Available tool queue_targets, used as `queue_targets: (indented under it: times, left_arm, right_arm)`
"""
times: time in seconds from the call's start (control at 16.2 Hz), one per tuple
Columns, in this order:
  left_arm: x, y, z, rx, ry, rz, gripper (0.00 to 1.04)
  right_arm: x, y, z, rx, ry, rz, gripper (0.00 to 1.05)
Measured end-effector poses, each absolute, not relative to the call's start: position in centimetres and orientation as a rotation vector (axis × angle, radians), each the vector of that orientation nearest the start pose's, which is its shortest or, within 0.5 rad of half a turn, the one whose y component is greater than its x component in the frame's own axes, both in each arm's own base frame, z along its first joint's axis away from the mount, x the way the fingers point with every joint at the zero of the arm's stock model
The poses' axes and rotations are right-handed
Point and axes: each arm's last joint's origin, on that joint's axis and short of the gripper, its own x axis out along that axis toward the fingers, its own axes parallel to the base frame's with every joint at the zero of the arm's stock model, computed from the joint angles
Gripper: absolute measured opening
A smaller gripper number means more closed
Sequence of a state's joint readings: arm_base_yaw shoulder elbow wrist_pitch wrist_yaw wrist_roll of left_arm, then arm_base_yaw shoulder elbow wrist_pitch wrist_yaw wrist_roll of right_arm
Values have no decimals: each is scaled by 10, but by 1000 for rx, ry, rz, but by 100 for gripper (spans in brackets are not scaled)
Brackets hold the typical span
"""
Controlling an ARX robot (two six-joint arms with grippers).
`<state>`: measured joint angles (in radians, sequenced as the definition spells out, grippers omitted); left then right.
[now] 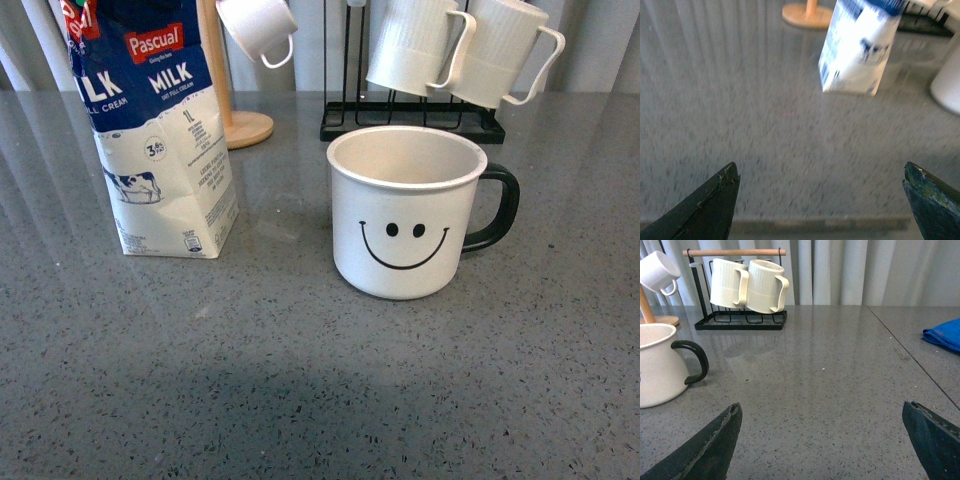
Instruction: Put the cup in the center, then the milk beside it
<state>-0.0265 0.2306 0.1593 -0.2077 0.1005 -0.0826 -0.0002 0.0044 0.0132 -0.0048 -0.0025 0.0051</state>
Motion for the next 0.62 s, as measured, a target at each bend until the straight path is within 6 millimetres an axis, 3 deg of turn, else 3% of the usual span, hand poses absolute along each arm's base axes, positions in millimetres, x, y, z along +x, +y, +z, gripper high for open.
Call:
queue_targets:
  times: [0.19, 0.37, 0.62]
  left_arm:
    - [123, -14, 223, -110, 148, -183, 98]
    - [167, -29, 248, -131, 127, -263, 98]
    - [223, -48, 265, -152, 132, -294, 98]
  right_arm:
    - [97, 0, 167, 5, -4, 2, 98]
    - [97, 0, 167, 5, -4, 2, 98]
    - [97, 0, 167, 5, -4, 2, 98]
